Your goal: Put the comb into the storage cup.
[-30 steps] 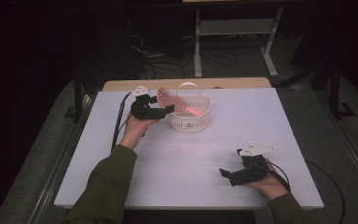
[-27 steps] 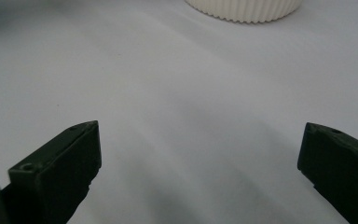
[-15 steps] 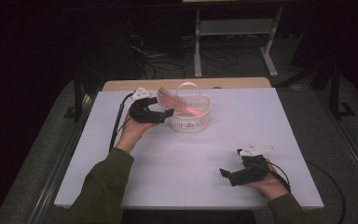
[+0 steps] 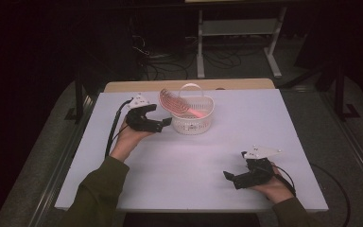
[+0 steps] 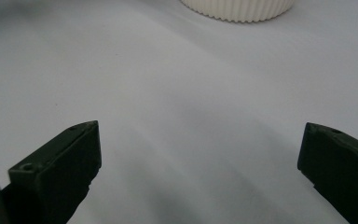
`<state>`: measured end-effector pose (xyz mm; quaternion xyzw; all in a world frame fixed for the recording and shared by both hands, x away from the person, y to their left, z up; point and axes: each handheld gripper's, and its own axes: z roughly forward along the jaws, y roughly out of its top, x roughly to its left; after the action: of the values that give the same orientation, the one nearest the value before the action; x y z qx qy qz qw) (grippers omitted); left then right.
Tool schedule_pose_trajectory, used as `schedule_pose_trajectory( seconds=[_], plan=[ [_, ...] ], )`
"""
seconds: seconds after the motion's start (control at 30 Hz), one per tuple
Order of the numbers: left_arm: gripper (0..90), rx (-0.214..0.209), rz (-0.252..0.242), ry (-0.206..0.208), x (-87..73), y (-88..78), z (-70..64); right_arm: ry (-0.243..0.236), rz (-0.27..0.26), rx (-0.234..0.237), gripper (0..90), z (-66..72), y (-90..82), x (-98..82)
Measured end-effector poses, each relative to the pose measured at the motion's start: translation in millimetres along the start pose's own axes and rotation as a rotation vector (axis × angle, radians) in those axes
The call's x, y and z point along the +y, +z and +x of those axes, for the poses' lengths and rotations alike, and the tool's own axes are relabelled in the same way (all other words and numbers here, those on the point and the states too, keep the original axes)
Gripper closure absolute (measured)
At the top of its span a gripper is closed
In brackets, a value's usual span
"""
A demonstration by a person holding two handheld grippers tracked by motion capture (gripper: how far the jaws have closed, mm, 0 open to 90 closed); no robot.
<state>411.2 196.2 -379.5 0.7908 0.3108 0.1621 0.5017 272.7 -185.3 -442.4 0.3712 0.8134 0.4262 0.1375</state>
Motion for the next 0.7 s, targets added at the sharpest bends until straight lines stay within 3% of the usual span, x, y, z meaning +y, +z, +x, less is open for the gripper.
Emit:
schedule_pose_trajectory(
  seconds=[0.2, 0.7],
  plan=[
    [9.3, 0.005, 0.012, 0.026, -7.6, -11.1, -4.5, 0.001, -0.008, -0.003, 0.0, -0.2, -1.1, 0.8],
    [1.6, -0.044, 0.034, 0.055, -31.8, -32.0, -13.1, 0.002, -0.008, -0.005, 0.0, -0.6, -1.0, 0.6]
  ],
)
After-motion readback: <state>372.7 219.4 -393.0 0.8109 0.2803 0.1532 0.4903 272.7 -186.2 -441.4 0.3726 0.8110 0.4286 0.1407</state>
